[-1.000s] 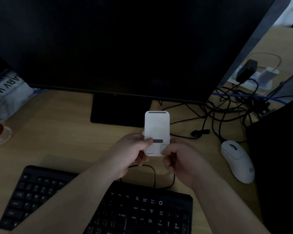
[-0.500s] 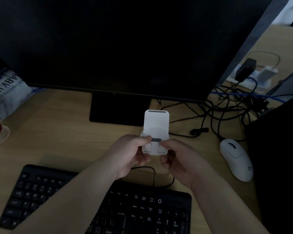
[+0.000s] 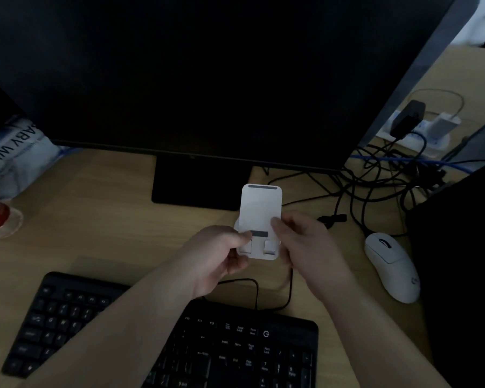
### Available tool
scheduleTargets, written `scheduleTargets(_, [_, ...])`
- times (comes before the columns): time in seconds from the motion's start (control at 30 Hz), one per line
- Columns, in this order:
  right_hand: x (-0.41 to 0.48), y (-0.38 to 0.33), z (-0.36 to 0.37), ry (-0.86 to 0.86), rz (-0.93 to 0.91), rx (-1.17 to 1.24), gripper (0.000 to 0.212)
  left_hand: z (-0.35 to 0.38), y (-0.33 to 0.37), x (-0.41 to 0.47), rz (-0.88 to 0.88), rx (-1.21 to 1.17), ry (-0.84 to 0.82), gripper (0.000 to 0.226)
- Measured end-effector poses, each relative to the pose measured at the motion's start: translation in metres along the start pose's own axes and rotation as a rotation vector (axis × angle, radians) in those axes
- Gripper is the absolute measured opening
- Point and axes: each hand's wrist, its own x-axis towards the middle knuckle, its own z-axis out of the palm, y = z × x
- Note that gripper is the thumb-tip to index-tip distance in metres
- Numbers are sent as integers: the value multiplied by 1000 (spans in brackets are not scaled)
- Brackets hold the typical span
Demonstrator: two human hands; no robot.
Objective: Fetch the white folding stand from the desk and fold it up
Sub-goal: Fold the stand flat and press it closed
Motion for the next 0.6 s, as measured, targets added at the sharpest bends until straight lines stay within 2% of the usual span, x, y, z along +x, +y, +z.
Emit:
scheduleTargets(0.2, [7, 0, 5, 76, -8, -18, 30, 4, 3, -4, -71, -59, -19, 10])
scheduleTargets(0.4, [9, -3, 8, 98, -30, -20, 25, -3, 6, -14, -31, 43, -79, 22])
scheduleTargets(0.47, [9, -3, 7, 91, -40, -19, 22, -6, 11, -18, 77, 294, -86, 23])
scheduleTargets(0.53, [9, -3, 6, 78, -54, -33, 21, -11, 15, -16, 276, 729, -6, 29])
scheduleTargets(0.6, [9, 0, 5, 68, -70, -50, 24, -12, 16, -12, 495, 953, 100, 29])
